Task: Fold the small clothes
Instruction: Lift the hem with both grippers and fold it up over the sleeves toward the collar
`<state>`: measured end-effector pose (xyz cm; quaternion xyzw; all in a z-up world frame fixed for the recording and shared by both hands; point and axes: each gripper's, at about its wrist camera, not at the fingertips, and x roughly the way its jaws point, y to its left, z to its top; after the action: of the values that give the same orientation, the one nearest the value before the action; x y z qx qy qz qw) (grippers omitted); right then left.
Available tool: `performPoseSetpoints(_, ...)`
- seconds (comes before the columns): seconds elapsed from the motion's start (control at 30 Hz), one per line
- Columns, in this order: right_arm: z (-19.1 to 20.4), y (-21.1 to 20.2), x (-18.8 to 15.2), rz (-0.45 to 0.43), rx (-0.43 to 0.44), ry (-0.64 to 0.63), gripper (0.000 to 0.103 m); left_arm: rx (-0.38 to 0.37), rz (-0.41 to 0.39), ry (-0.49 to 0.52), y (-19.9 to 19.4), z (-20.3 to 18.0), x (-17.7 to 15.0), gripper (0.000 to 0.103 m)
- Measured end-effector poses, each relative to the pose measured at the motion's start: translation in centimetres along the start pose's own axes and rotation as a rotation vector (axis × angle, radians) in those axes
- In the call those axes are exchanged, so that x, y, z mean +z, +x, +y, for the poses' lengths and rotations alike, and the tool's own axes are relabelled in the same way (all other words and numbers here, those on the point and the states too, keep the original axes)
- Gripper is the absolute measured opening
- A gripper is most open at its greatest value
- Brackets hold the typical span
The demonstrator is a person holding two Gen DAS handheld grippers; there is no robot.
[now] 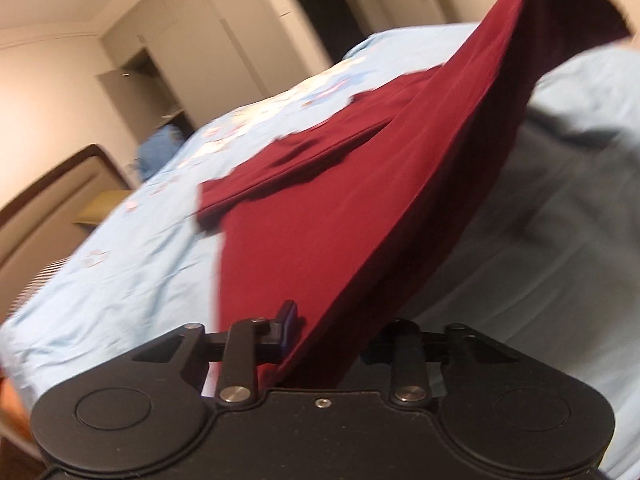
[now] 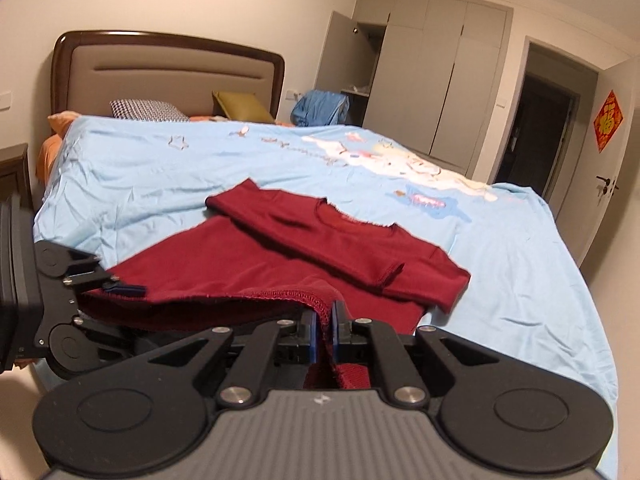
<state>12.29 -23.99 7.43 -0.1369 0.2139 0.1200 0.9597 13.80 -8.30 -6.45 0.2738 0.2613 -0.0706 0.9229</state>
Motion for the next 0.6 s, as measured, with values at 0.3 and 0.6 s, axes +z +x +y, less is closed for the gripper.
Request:
performPoseSetpoints(0.3,2.2,-0.1,-3.1,0.046,-0.067,-0.097,0.007,0.028,-0.045,-0.053,-1.1,5.5,-1.7,0.005)
performPoseSetpoints(0.6,4.8,-2.9,-4.0,0.030,-0.185,-0.191,0.005,0.023,-0.263,-0.157,-7.2,8.7,0.4,0.005)
